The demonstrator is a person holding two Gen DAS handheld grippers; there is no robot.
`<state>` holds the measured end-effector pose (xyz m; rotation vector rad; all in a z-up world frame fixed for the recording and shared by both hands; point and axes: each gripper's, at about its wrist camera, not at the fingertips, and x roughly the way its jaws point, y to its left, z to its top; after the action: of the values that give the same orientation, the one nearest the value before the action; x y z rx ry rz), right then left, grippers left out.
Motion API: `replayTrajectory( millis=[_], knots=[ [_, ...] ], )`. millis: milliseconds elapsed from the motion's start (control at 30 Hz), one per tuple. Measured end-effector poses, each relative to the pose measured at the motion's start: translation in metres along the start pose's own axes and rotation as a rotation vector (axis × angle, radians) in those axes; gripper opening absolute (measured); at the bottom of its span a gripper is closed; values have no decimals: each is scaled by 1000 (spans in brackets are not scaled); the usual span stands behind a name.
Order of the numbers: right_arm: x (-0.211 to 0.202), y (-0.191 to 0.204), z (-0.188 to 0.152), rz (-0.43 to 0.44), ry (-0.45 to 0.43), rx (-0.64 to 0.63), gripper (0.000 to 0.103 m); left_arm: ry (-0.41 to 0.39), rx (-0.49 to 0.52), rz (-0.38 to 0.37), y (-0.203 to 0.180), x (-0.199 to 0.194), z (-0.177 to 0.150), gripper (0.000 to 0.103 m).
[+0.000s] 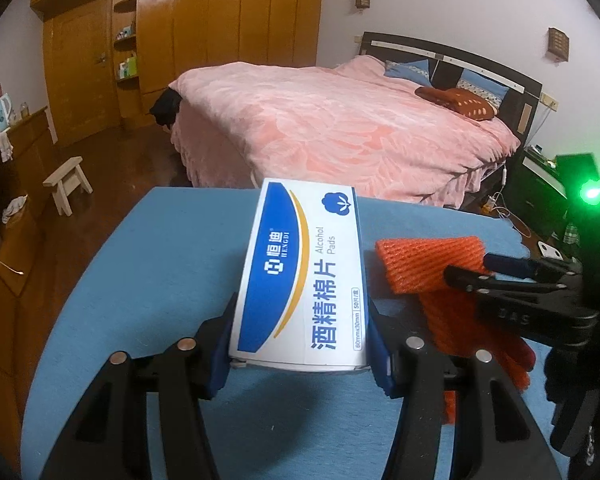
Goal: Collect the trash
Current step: 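Lift the alcohol pad box and orange mesh off the table with both grippers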
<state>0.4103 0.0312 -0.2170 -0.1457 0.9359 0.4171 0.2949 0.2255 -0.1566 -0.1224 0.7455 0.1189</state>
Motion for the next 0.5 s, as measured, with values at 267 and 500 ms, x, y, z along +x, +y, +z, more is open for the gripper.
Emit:
replayTrajectory(
  millis=[267,500],
  knots=[
    [0,0,-5,41,-10,-21,17,24,-7,5,1,7,-7,56],
    [-43,-5,-7,94,-114,-2,15,20,7,-5,-6,0,-10,56]
  ],
)
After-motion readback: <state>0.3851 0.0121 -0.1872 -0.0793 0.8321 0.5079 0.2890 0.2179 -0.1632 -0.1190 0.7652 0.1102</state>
